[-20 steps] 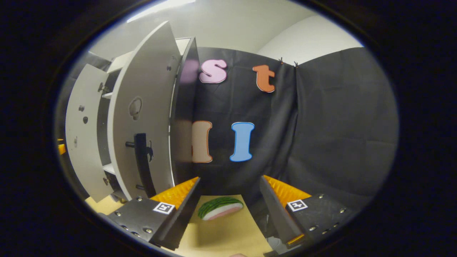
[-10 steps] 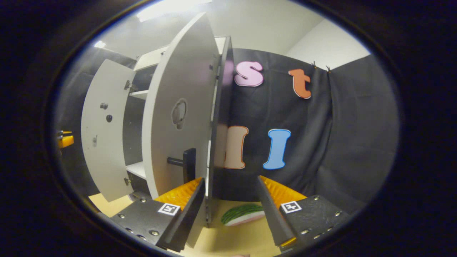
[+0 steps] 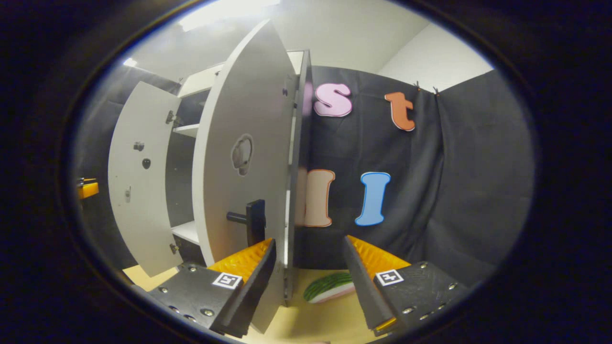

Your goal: Grasp the bottle in the cabinet with the left hand and place it on the coaster, then close the right door with the right hand and the left door with the left hand.

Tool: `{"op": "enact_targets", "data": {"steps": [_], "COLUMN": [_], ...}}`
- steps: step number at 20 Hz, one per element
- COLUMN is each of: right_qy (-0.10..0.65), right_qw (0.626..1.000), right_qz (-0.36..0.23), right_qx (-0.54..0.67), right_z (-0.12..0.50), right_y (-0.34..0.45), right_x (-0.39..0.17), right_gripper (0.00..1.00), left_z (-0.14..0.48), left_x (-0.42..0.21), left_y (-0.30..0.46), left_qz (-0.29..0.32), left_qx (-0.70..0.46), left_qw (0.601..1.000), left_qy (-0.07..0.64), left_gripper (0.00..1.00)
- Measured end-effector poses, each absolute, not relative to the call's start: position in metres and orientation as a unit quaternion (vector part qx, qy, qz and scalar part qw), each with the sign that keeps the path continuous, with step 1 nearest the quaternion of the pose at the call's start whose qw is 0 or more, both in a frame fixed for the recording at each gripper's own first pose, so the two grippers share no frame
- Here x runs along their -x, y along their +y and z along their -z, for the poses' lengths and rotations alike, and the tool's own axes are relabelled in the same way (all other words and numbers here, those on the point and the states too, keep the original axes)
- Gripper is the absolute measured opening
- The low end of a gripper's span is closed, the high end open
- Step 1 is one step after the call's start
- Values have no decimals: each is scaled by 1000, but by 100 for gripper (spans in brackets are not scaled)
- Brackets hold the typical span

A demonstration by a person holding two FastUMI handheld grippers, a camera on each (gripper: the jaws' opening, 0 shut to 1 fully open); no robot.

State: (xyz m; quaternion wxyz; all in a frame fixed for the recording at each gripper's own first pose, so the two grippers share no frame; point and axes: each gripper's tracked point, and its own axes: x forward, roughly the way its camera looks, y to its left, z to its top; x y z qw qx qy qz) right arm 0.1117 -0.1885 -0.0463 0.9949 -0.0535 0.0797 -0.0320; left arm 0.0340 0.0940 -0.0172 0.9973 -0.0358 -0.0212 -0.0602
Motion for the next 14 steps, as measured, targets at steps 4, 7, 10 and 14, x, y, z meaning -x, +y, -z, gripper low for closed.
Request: {"op": "enact_targets", "data": {"steps": [4, 7, 10, 14], "right_qy": [60, 45, 39, 40], "right_qw": [997, 997, 996, 996], "right_qz": [20, 32, 70, 69], "right_qx": [46, 51, 37, 48], "right_z": [48, 48, 46, 45], "right_y": [-155, -143, -152, -143], "right_x": [-117, -120, -125, -129], "right_gripper": [87, 83, 87, 87], "left_z": [21, 23, 27, 34], "left_x": [-35, -36, -36, -38], "left_y": [91, 100, 111, 127], "left_qz": [69, 67, 62, 49], "left_qx": [46, 52, 53, 54], "left_qw": [996, 996, 997, 997], "left_qy": [-16, -18, -12, -5], "left_gripper": [94, 95, 94, 94]}}
